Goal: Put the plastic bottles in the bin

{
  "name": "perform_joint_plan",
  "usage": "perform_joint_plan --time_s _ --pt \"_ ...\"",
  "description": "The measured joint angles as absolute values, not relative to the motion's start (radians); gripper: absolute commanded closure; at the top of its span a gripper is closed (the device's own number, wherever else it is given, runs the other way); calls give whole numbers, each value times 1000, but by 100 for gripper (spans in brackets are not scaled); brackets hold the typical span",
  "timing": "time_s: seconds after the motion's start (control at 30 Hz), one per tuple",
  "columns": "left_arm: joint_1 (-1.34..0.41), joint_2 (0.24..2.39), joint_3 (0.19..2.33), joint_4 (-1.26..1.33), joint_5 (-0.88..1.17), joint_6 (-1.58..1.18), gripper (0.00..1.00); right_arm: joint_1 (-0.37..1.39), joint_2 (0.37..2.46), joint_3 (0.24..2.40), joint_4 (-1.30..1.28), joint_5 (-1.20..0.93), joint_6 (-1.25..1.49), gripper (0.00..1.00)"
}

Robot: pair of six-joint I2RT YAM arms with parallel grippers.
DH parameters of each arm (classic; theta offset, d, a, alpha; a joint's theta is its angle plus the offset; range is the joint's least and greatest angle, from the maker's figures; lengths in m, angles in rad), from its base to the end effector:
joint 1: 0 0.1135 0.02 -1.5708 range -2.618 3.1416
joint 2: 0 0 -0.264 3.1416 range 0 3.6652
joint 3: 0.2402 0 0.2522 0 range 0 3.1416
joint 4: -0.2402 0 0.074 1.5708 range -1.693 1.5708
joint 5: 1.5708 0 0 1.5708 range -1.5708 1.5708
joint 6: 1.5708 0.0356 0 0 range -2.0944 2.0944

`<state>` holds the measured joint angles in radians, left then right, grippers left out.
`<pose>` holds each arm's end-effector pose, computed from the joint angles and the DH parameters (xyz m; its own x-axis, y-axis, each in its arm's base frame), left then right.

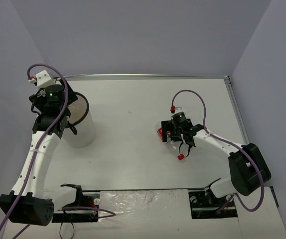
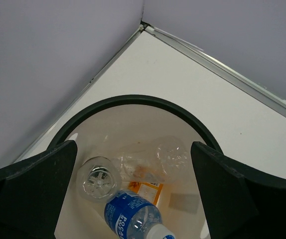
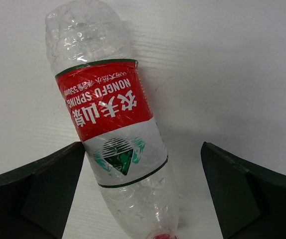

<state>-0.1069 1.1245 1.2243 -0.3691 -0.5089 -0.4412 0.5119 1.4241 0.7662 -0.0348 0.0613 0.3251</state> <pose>0.2456 -0.0089 0.4078 -0.0796 -0.3665 -0.9270 -0.4510 0.8426 -0.2944 0.2593 0.1432 0.2024 -0.6706 -0.0111 -0.7417 -0.2465 0.9464 0.2087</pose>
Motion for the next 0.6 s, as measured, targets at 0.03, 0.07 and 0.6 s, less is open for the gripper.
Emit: perform_joint_plan --time_s 0.03,0.07,0.6 --pt "-107 1115 1224 -370 -498 -441 3 512 1433 766 -35 53 325 1" --pt "-106 1104 1224 -370 -482 -441 3 512 1445 766 -35 45 325 2" --pt "-113 1042 1120 -183 154 -545 3 567 1393 767 -58 -5 275 63"
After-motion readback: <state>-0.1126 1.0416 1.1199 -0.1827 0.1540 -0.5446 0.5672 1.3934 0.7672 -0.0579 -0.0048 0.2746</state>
